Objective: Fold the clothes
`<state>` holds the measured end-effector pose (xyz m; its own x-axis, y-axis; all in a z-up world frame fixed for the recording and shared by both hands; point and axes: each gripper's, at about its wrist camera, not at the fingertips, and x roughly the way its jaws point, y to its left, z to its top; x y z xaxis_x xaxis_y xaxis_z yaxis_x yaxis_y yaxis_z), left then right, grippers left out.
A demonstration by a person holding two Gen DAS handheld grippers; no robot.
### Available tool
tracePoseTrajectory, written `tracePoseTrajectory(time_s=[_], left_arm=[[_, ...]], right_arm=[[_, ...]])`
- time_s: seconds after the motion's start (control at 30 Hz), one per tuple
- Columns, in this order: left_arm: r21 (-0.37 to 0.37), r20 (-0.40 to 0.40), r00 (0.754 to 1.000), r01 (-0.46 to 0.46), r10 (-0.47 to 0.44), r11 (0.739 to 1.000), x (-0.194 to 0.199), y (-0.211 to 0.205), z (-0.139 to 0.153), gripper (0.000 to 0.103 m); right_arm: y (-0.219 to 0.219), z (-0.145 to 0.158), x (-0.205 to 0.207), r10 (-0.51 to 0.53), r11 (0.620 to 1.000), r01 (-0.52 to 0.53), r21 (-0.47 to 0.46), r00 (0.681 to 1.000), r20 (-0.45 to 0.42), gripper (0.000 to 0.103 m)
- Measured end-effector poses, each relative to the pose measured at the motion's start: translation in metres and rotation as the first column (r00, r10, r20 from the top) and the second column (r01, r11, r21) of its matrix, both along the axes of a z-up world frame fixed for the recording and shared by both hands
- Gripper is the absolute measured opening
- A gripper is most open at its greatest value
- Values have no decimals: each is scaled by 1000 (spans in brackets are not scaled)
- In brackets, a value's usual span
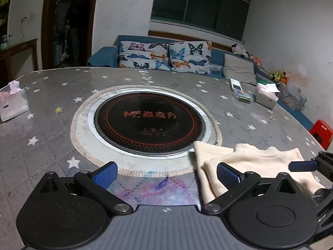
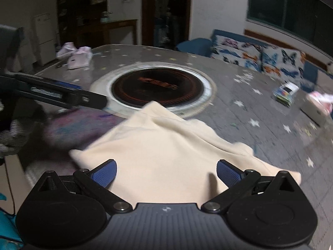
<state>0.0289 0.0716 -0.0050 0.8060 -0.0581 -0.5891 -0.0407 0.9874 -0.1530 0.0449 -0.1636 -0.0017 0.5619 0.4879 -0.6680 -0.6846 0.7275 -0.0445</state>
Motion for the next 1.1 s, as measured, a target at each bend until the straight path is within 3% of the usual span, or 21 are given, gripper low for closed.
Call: tracePoseTrajectory(time_s=[0.13, 0.43, 0.57, 0.77, 0.93, 1.1], left_arm=[[13, -12, 1000, 14, -14, 1000, 0, -5, -3, 103], [1, -40, 998, -44, 44, 999, 3, 9, -7, 103], [-4, -50, 997, -54, 54, 999, 4, 11, -9, 103], [-7, -72, 996, -57, 56, 998, 6, 8, -12, 103], [-8, -78, 995, -60, 60, 998, 8, 7, -12, 103], [-11, -90, 994, -61, 60, 998, 10, 5, -14, 103]], right_arm=[[15, 3, -8, 32, 999, -31, -26, 999, 43, 103], [37, -5, -14, 102, 993, -98, -72, 993, 64, 103], [38, 5, -10, 88, 995, -84, -44, 992, 89, 103], [52, -11, -10, 118, 990, -111, -90, 990, 81, 103], [42, 4, -13, 124, 991, -117, -67, 986, 108, 103], [39, 12, -29, 203, 977, -194, -91, 974, 102, 98]])
